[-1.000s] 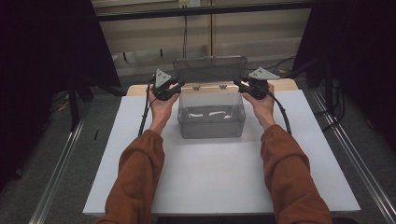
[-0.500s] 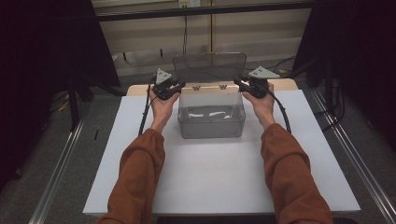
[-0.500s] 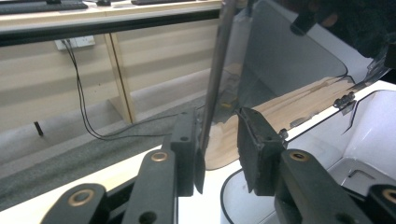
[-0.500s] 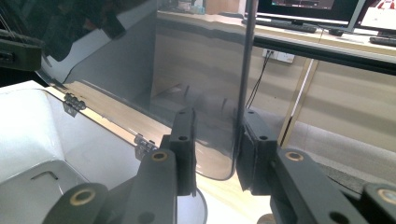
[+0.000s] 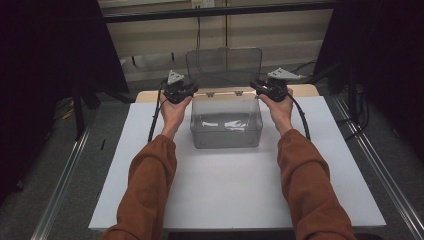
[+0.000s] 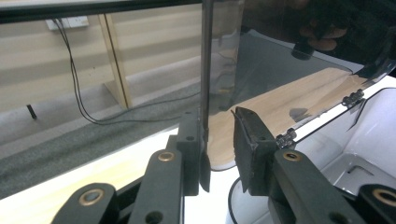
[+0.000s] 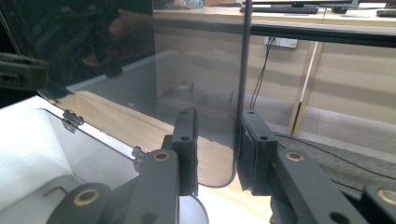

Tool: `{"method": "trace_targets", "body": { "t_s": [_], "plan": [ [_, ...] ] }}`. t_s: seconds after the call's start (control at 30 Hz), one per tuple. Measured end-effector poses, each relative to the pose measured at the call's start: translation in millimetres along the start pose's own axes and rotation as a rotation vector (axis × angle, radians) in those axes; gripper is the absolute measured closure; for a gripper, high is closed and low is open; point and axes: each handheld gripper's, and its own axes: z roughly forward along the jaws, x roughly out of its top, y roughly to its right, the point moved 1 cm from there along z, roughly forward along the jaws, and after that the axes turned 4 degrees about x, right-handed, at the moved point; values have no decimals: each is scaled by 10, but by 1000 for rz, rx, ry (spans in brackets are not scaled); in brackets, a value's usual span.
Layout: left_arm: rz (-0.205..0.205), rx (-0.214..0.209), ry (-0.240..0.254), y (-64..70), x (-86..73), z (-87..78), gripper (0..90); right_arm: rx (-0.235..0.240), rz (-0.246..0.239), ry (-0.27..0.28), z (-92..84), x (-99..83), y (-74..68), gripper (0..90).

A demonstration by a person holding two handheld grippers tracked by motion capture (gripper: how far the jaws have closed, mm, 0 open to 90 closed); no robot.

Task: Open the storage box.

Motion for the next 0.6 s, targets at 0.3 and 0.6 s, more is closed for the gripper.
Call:
{"method": "trace_targets", "body": {
  "t_s": [0.3,0.6],
  "plan": [
    [-37,-2,-11,-29,10,50,738,2,19,-1,53,4,13,657],
    [-69,-23,-28,-63,22,78,744,15,49,-18,85,29,64,676]
  ]
}}
